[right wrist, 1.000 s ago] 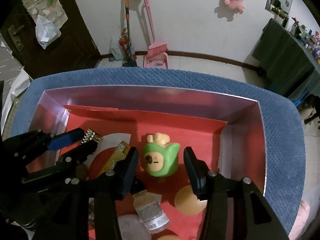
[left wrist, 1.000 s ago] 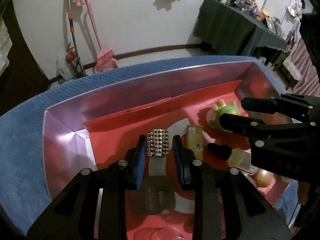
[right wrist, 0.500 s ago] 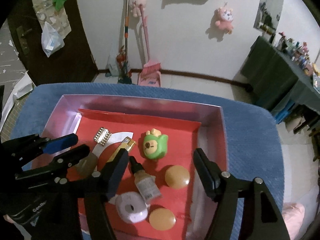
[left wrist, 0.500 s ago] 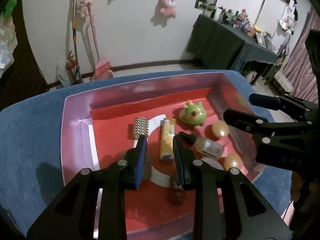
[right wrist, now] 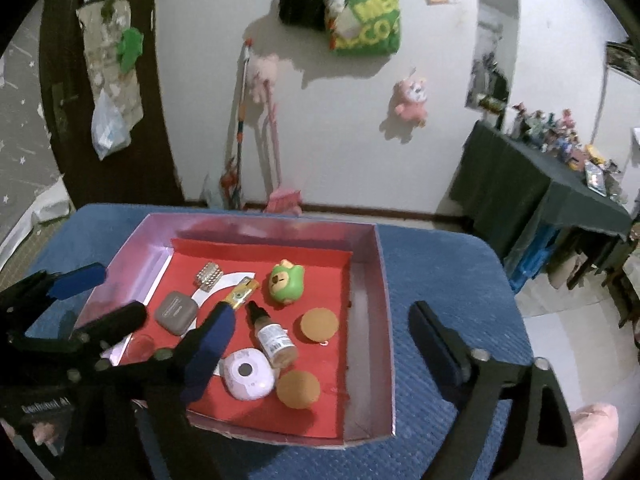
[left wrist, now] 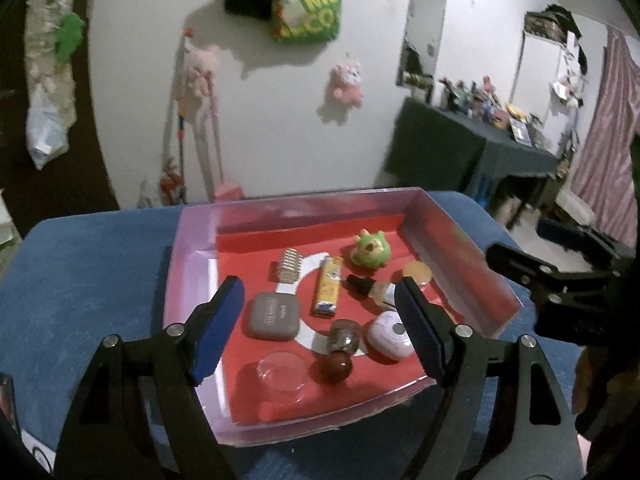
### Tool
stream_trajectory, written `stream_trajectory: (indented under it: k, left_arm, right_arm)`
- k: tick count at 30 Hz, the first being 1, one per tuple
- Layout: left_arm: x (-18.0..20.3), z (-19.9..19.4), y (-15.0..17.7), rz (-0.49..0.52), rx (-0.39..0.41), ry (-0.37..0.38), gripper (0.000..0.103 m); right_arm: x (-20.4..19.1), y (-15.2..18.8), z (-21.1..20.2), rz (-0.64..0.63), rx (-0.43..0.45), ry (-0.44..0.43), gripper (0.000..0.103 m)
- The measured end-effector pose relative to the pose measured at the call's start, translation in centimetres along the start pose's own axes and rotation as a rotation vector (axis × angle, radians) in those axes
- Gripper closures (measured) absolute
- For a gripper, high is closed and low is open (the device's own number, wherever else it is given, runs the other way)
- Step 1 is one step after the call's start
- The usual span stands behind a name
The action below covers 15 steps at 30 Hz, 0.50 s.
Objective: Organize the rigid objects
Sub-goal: 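Withdraw both tools up and away from the red box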
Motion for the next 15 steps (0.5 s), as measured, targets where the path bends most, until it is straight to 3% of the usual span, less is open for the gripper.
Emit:
stream_trajectory:
  k: [7, 15]
  left_arm:
    - [-1.2, -1.9, 1.5, -0.018, 0.134, -0.139, 0.013]
    - [-1.5, -0.2, 3.6, -0.020, 0.153, -0.174, 0.013]
  right_arm:
    - [0.6, 2.1, -1.1, 0.028, 0.117, -0.017, 0.000]
    - [-0.2, 4.5, 0.1, -0.056, 0.228, 0.072, 0.000]
Point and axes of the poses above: each gripper's, at about its wrist camera, not at the fingertips, and z roughly the way its jaws point, x to its right, y to its underside, the point moved 7 cm from there along z, roughly the way its jaws point, and after that the axes turned 2 degrees about z, right-handed, at the moved point
